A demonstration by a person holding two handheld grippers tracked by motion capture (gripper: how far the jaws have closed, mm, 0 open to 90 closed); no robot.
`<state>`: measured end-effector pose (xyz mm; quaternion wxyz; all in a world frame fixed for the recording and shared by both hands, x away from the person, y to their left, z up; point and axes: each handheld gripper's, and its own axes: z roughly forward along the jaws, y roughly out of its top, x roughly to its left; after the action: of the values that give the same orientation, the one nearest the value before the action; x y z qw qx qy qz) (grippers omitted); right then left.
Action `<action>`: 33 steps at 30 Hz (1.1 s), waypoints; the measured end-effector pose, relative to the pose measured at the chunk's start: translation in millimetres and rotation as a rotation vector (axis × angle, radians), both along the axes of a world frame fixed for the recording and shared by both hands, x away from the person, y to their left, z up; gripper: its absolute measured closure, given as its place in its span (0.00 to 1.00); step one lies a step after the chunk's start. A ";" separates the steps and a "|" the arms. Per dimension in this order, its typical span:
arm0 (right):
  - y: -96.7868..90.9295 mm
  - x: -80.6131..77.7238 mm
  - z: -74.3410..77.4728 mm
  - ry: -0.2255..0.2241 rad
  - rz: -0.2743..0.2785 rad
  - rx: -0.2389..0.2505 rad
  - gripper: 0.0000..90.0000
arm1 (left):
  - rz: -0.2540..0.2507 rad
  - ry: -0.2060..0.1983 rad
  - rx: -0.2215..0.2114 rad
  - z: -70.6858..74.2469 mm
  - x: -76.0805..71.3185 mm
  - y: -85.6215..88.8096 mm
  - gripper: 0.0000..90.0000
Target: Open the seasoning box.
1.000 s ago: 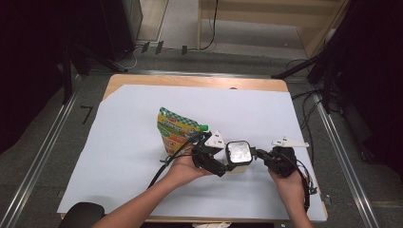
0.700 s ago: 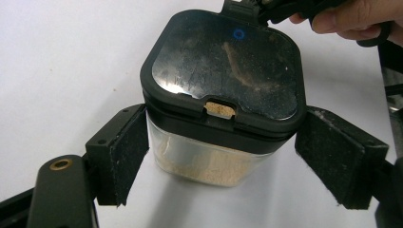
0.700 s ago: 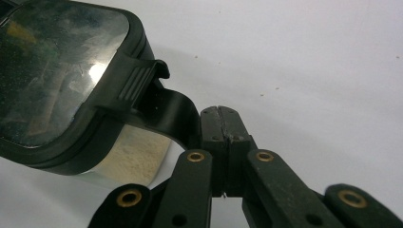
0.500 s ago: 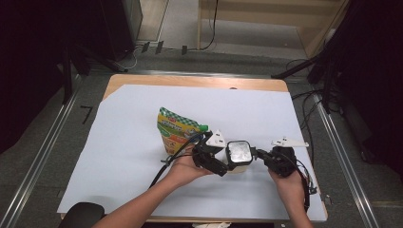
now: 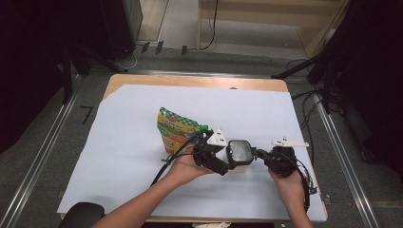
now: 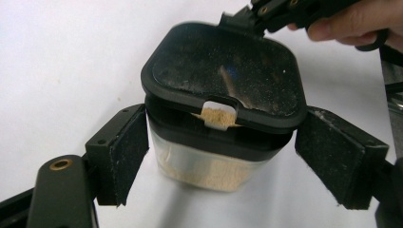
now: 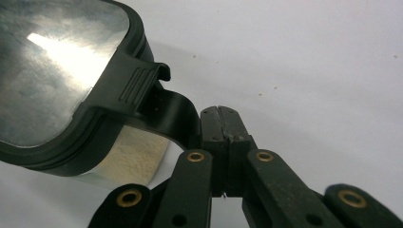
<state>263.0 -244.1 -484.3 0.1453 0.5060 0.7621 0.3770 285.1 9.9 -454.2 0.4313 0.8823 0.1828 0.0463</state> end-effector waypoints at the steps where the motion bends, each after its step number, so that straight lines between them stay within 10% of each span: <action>1: 0.3 -0.1 0.2 -0.002 0.002 -0.001 1.00 | -0.002 -0.007 -0.003 2.2 -0.6 0.3 0.24; 7: 1.4 -0.3 0.7 -0.006 0.010 0.000 1.00 | -0.051 0.012 -0.038 9.9 -2.1 -1.6 0.44; 33: 2.3 -2.4 2.5 -0.010 0.010 0.010 1.00 | -0.158 0.115 -0.027 42.6 8.1 -27.6 0.75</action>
<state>260.6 -241.8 -481.8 0.1446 0.5008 0.7620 0.3842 293.3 -17.7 -411.6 0.4341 0.8894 0.1377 -0.0410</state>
